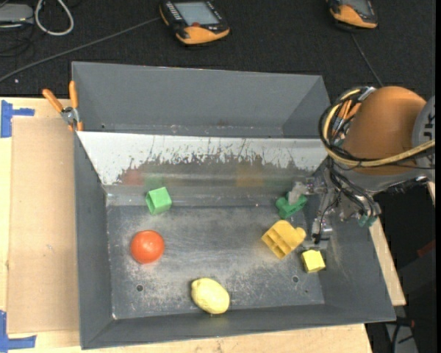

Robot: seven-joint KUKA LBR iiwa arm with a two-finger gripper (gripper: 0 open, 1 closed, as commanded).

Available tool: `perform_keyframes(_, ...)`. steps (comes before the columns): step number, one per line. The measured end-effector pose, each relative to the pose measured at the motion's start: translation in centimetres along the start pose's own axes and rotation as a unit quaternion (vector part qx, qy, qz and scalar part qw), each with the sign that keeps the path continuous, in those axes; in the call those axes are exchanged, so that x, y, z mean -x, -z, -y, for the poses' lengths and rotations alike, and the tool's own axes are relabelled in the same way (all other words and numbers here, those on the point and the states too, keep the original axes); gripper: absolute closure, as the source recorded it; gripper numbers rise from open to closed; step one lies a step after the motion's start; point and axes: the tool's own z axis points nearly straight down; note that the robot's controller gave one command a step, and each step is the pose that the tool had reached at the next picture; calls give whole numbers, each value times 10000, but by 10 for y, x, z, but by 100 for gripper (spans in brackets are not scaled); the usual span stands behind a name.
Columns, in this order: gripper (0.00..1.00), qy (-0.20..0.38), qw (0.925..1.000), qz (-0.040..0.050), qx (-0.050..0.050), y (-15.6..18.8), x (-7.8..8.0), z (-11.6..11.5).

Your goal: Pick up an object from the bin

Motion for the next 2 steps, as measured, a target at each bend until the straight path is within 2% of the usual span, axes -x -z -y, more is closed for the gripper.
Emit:
perform_keyframes(1, 0, 730, 9973, 8, 2, -15, 12, 10)
perform_keyframes(2, 0, -390, 9992, -23, 7, -29, 1, -1)
